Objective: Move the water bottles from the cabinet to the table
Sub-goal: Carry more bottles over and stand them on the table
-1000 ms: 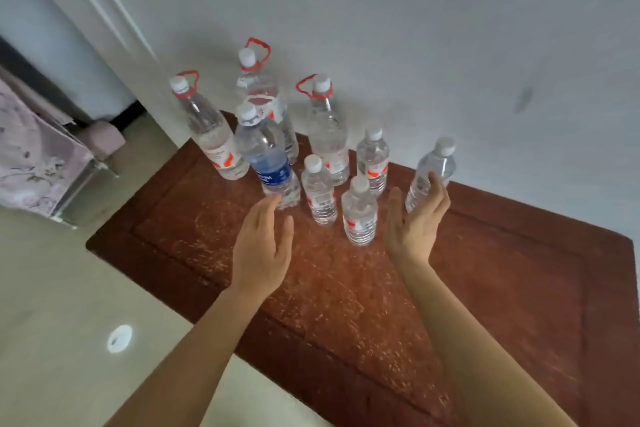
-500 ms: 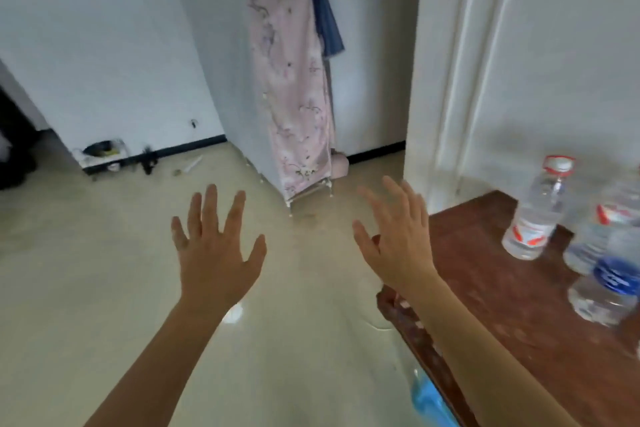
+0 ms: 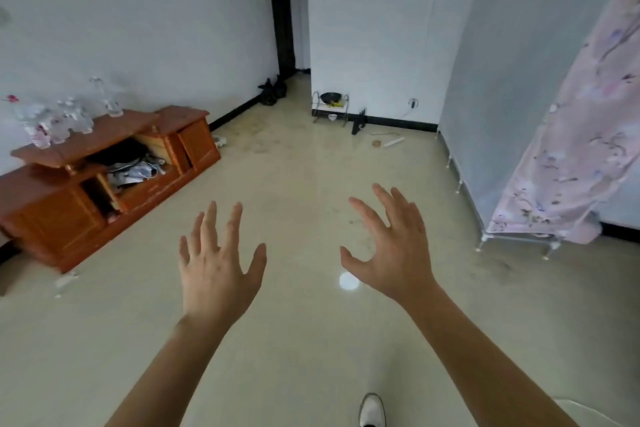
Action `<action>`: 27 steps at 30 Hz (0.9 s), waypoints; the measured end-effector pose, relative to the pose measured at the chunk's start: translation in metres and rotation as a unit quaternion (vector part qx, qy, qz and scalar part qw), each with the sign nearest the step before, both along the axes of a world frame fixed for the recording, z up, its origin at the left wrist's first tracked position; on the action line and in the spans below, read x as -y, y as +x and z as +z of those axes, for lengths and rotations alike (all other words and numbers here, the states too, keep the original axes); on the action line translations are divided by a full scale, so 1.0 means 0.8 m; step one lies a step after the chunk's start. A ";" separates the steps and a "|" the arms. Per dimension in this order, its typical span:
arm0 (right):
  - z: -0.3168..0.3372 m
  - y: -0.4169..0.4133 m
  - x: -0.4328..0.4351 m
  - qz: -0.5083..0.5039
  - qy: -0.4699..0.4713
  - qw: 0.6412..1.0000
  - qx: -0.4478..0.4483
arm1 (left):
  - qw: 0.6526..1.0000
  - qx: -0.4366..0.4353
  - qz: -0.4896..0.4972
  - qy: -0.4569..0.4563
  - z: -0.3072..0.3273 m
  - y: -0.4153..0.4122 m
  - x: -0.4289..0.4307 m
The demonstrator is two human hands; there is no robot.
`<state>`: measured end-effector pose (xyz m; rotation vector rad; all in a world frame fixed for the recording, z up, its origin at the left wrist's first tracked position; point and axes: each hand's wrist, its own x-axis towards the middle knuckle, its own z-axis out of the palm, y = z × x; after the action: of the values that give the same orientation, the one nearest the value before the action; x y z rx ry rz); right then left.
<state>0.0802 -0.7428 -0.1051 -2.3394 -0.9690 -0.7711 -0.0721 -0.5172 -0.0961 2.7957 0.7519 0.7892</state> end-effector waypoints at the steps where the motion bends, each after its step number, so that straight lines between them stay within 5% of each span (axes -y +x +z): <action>1: -0.007 0.024 -0.029 0.017 0.007 1.000 0.002 | 1.000 -0.006 0.021 -0.002 -0.006 0.014 -0.023; 13: 0.004 0.331 -0.357 0.179 0.041 0.983 -0.001 | 0.986 -0.032 0.150 0.058 0.033 0.270 -0.280; 27: -0.034 0.428 -0.803 0.345 -0.025 0.938 0.007 | 0.956 -0.021 0.293 0.026 -0.025 0.323 -0.636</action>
<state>0.4228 -0.1001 -0.1319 -1.8183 -1.6898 -0.4713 0.1864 -0.0086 -0.1157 2.6493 1.6294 0.8311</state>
